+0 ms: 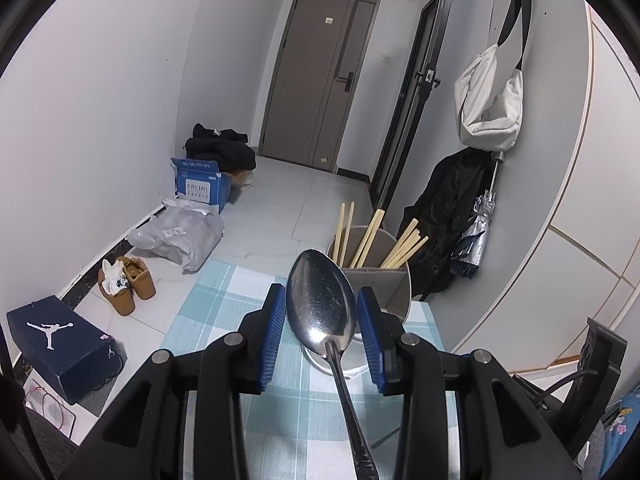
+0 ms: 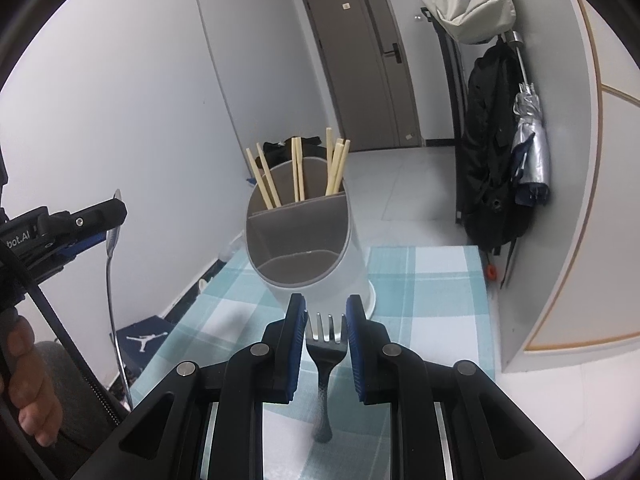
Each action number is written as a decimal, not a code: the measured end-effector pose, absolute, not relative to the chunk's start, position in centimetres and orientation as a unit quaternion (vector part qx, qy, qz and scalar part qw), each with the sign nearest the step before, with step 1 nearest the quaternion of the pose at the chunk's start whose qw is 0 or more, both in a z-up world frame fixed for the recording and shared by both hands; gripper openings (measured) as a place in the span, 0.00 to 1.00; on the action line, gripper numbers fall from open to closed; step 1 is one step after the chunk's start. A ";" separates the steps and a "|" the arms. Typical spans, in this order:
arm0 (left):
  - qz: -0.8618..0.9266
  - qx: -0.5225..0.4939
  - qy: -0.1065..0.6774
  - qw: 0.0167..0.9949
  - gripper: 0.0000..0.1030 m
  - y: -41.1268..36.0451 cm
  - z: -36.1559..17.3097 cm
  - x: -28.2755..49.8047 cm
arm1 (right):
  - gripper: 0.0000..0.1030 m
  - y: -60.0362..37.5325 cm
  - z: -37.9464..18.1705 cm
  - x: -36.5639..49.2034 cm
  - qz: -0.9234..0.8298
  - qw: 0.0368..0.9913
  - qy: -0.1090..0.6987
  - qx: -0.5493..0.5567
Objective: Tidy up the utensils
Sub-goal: 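Lift the fork and spoon with both grippers toward the white holder, then lower the fork and spoon into the holder with both grippers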
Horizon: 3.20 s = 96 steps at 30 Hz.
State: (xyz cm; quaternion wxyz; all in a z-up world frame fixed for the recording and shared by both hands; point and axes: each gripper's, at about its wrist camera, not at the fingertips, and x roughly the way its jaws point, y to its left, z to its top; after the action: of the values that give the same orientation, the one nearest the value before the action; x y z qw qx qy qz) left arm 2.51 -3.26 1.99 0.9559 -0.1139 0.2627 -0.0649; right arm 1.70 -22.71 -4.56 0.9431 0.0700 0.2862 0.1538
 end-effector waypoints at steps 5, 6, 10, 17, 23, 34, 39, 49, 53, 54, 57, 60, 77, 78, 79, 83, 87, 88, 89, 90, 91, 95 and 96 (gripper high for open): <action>-0.058 -0.111 0.247 0.961 0.30 -3.2 2.8 2.8 | 0.19 -23.2 -3.5 1.3 0.154 0.946 0.272 0.084; -0.056 -0.109 0.241 0.963 0.30 -3.2 3.0 2.9 | 0.19 -23.3 -3.2 1.2 0.155 0.947 0.269 0.086; -0.056 -0.104 0.224 0.967 0.30 -3.4 3.7 3.2 | 0.19 -23.2 -2.1 1.2 0.161 0.949 0.256 0.085; -0.053 -0.101 0.198 0.974 0.31 -3.7 5.0 4.4 | 0.19 -23.7 0.0 1.6 0.167 0.952 0.235 0.098; -0.051 -0.098 0.170 0.979 0.31 -4.1 6.2 5.8 | 0.19 -24.7 3.0 2.1 0.160 0.957 0.214 0.112; -0.028 -0.106 0.131 0.985 0.31 -4.0 7.7 9.7 | 0.19 -26.1 9.8 6.0 0.161 0.960 0.188 0.128; -0.019 -0.109 0.121 0.987 0.31 -3.8 7.5 11.6 | 0.19 -25.5 11.1 8.9 0.169 0.959 0.189 0.126; -0.041 -0.104 0.102 0.988 0.31 -3.9 5.7 14.5 | 0.19 -24.2 11.3 14.2 0.169 0.957 0.192 0.133; -0.057 -0.101 0.105 0.988 0.31 -4.0 4.6 15.2 | 0.19 -23.6 10.0 15.8 0.169 0.953 0.208 0.143; -0.058 -0.097 0.107 0.988 0.31 -4.1 4.4 15.4 | 0.19 -23.5 9.6 16.1 0.168 0.952 0.212 0.142; -0.061 -0.082 0.106 0.989 0.31 -4.4 3.8 15.8 | 0.19 -23.2 8.5 16.9 0.165 0.950 0.225 0.139; -0.063 -0.067 0.105 0.990 0.31 -4.9 3.5 16.1 | 0.19 -23.3 7.7 17.7 0.162 0.948 0.233 0.143; -0.094 -0.012 0.118 0.988 0.31 -6.4 1.4 15.8 | 0.19 -23.2 5.4 17.9 0.166 0.940 0.260 0.142; -0.099 -0.013 0.122 0.988 0.31 -6.2 1.4 15.8 | 0.19 -23.1 5.4 17.9 0.166 0.940 0.261 0.142; -0.101 -0.014 0.124 0.987 0.31 -6.2 1.4 15.8 | 0.19 -23.1 5.3 17.9 0.166 0.940 0.261 0.142; -0.120 -0.023 0.143 0.982 0.31 -5.6 1.5 15.9 | 0.19 -22.9 5.2 18.0 0.170 0.939 0.266 0.139; -0.141 -0.021 0.159 0.977 0.31 -5.4 1.8 15.9 | 0.19 -22.6 4.9 18.3 0.173 0.937 0.274 0.131; -0.145 -0.021 0.164 0.975 0.31 -5.3 1.9 15.8 | 0.19 -22.5 4.8 18.3 0.174 0.936 0.275 0.130; -0.150 -0.021 0.168 0.974 0.31 -5.3 1.9 15.8 | 0.19 -22.4 4.8 18.4 0.176 0.936 0.275 0.129; -0.157 -0.021 0.173 0.972 0.31 -5.2 2.0 15.8 | 0.19 -22.4 4.8 18.4 0.177 0.937 0.274 0.127; -0.161 -0.024 0.179 0.970 0.31 -5.1 2.0 15.9 | 0.19 -22.3 4.8 18.5 0.179 0.936 0.276 0.125; -0.169 -0.031 0.196 0.965 0.31 -4.7 1.9 15.9 | 0.19 -22.0 4.7 18.5 0.184 0.936 0.277 0.119; -0.173 -0.032 0.200 0.964 0.31 -4.6 1.8 15.9 | 0.19 -22.0 4.7 18.5 0.184 0.935 0.278 0.117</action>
State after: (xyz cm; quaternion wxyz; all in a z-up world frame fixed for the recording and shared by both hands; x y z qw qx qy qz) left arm 15.87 -4.65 1.84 0.9639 -0.0318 0.2000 -0.1726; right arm 18.55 -21.98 4.67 0.9355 0.1170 0.2777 0.1844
